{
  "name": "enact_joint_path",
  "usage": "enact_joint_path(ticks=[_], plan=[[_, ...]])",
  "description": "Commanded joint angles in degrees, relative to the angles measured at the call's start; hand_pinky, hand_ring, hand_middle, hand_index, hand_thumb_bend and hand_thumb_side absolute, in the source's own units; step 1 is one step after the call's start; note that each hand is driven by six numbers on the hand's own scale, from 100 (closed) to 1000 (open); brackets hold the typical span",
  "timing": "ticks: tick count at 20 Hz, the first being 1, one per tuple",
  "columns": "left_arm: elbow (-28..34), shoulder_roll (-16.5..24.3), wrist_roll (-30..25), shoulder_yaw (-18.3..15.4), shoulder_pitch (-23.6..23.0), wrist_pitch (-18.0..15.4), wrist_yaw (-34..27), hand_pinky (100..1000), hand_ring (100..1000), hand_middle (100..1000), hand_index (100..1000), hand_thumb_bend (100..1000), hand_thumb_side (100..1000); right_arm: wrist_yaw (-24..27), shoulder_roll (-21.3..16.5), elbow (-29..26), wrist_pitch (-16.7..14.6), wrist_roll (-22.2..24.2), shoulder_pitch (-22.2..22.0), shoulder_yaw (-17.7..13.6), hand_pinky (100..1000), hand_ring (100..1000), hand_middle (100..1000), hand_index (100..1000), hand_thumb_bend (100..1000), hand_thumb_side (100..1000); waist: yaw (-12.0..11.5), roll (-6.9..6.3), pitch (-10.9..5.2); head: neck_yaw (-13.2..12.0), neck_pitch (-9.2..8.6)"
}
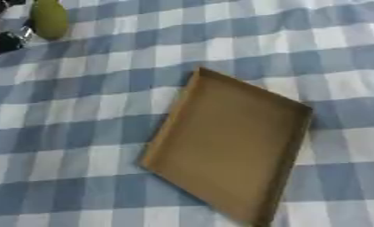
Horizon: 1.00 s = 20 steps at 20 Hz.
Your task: Pick up objects on the table and place them in the box.
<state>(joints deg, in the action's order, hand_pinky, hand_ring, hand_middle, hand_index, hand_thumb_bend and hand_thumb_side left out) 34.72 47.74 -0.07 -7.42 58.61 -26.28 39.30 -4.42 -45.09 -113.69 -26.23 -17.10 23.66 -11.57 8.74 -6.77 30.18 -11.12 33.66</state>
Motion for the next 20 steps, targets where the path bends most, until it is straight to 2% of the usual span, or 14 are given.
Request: enact_joint_path(ticks=[1, 4, 5, 7, 12, 20], plan=[[0.63, 3.24, 2.69, -1.14, 1.13, 1.56, 0.69, 1000, 995, 960, 943, 251, 707, 0.13, -1.14, -0.91, -0.10, 0.39, 0.13, -0.28, 760, 754, 652, 727, 100, 470, -0.14, 0.66, -1.26, -0.40, -0.59], [0.56, 3.46, 4.76, -1.02, 1.36, 2.74, 1.69, 1000, 998, 958, 945, 265, 819, 0.10, -1.15, -0.91, -0.09, 0.60, -0.03, -0.15, 760, 753, 651, 727, 100, 470, -0.40, 0.95, -1.27, -0.44, -0.48], [0.42, 3.52, 5.01, -0.96, 1.42, 2.90, 1.89, 1000, 1000, 961, 945, 248, 905, 0.10, -1.16, -0.91, -0.09, 0.65, -0.06, -0.10, 760, 753, 650, 727, 100, 470, -0.43, 1.00, -1.27, -0.50, -0.44], [0.03, 3.72, 4.78, -0.93, 1.50, 3.09, 1.82, 1000, 1000, 964, 946, 280, 960, 0.10, -1.21, -0.91, -0.04, 0.79, -0.25, 0.00, 760, 753, 649, 727, 100, 470, -0.51, 1.04, -1.31, -0.71, -0.20], [-0.47, 4.09, 1.96, -0.71, 1.44, 2.59, 0.52, 1000, 1000, 972, 954, 320, 1000, 0.15, -1.21, -0.91, 0.19, 1.10, -0.56, 0.17, 759, 753, 647, 726, 100, 470, -0.93, 1.07, -1.48, -0.46, -0.29], [0.53, 3.92, -3.75, -0.50, 1.91, 1.71, -2.18, 1000, 1000, 972, 957, 354, 1000, 0.44, -0.95, -0.91, 0.30, 1.57, -0.48, 0.47, 759, 753, 646, 726, 100, 470, -0.75, 1.34, -1.55, 0.43, -1.27]])
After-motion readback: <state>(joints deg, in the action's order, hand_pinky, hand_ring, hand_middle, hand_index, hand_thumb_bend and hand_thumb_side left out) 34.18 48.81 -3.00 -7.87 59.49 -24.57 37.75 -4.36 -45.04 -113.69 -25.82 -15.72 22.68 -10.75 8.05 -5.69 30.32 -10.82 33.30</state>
